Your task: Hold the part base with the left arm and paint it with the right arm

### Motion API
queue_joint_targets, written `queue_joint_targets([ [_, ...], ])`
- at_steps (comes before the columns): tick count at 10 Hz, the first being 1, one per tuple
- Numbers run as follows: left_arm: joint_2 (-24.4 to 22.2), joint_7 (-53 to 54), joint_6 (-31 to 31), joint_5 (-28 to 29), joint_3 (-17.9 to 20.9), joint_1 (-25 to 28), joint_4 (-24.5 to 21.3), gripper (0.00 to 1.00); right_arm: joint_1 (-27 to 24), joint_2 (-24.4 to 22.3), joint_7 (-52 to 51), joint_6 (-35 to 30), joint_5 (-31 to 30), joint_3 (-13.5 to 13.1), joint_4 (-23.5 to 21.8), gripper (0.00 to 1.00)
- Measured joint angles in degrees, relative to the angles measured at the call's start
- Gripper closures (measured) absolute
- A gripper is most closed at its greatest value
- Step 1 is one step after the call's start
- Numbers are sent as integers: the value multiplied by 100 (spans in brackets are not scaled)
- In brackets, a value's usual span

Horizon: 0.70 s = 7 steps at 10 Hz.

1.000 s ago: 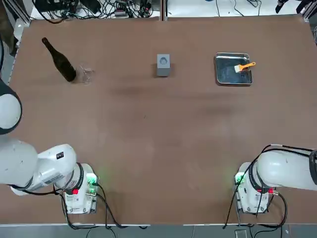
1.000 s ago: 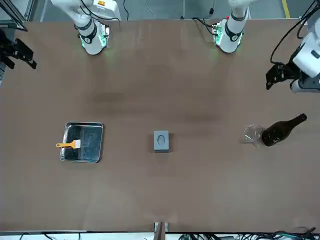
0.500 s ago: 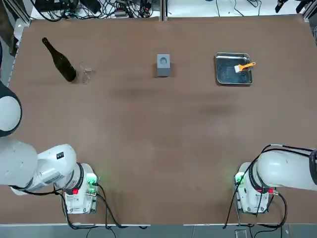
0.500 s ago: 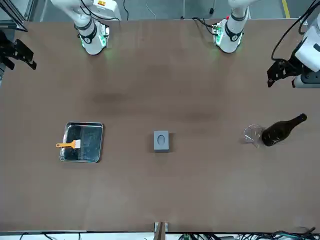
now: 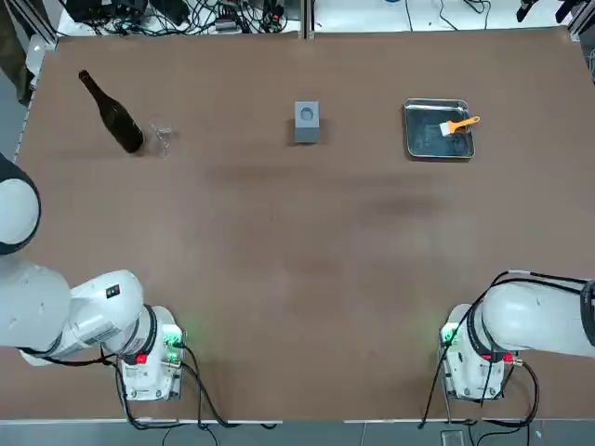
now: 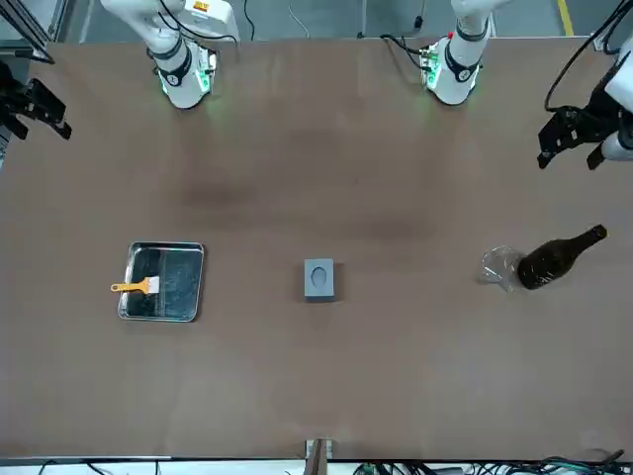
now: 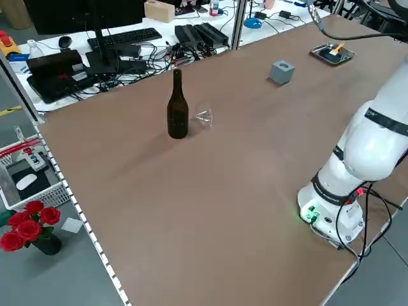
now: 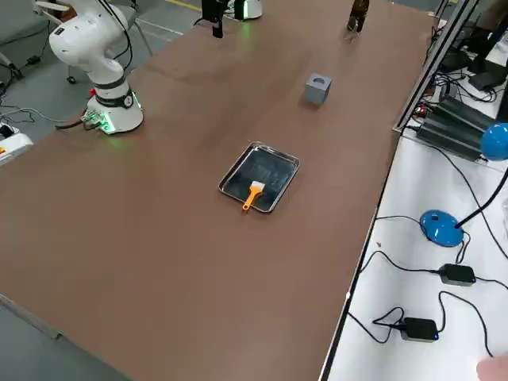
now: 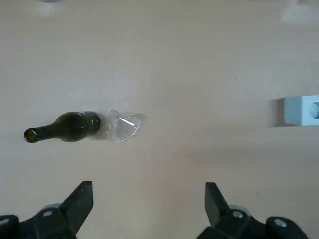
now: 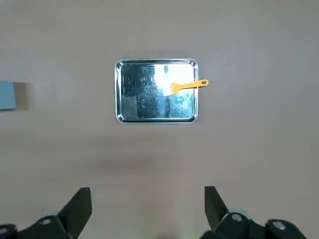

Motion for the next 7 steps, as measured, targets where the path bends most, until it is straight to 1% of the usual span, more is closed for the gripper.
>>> queue_joint_targets([
  [1, 33, 0, -190, -33, 113, -39, 129, 1, 0, 0, 0, 0, 0, 0, -1, 0],
  [2, 82, 7, -354, -49, 410, -277, 243, 1, 0, 0, 0, 0, 0, 0, -1, 0],
  [3, 122, 6, -414, -50, 910, -784, 313, 1, 0, 0, 0, -4, 0, 0, -2, 0],
  [4, 127, 3, -438, -50, 1312, -1212, 333, 1, 0, 0, 0, -16, 0, 0, -5, 0],
  [5, 127, -35, -453, -50, 1516, -1467, 339, 1, 0, 0, 0, -21, 0, -1, -8, 0],
  [7, 136, -69, -479, -50, 1611, -1585, 341, 1, 0, 0, 0, -24, 0, -1, -9, 0],
])
